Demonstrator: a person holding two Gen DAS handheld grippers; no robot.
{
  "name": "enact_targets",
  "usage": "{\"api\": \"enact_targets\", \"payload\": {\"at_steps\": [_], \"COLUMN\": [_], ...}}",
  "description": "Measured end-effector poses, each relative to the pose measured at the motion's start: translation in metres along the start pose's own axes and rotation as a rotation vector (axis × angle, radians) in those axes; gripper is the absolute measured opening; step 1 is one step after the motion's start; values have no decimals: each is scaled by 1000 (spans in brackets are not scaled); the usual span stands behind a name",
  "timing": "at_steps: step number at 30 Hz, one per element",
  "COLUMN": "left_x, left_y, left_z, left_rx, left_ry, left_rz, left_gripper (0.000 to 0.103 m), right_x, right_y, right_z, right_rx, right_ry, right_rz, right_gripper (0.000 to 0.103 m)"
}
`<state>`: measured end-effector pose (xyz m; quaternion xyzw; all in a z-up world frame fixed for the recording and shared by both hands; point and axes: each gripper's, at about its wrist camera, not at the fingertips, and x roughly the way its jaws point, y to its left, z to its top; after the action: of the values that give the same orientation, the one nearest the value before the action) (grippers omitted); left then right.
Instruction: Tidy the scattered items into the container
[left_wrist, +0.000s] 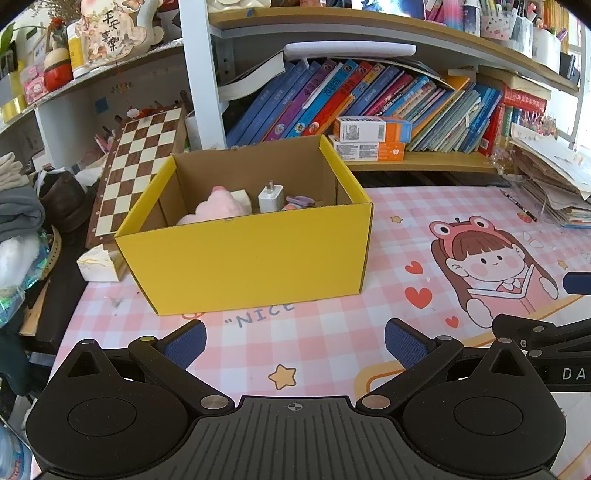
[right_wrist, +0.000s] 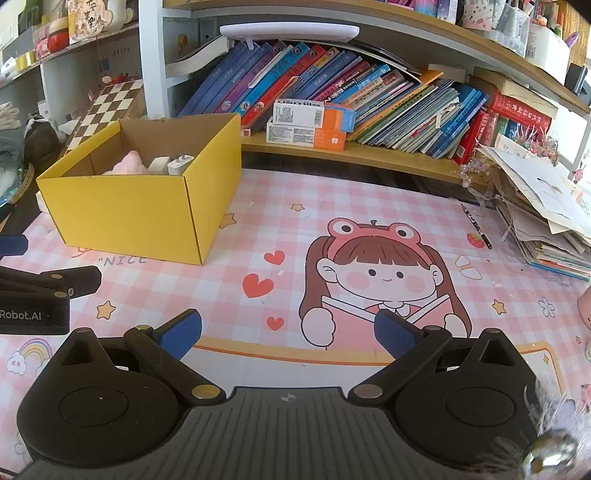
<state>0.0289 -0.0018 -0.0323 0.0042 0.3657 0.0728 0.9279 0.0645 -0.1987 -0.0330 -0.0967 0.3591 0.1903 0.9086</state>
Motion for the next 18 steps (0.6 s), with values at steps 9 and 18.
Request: {"api": "enact_targets", "payload": {"at_steps": [9,18], "left_x": [2,4], "left_y": [1,4], "left_z": [0,-3], "left_rx": [-1,-29], "left_ry": [9,17], "left_rz": [-1,-24], "left_gripper": [103,103], "right_x": [2,5], "right_y": [1,1], "right_z": [0,-1], "right_rx": [1,1], "right_ry": [6,23], "right_rz": [0,1], "right_gripper": [101,101]}}
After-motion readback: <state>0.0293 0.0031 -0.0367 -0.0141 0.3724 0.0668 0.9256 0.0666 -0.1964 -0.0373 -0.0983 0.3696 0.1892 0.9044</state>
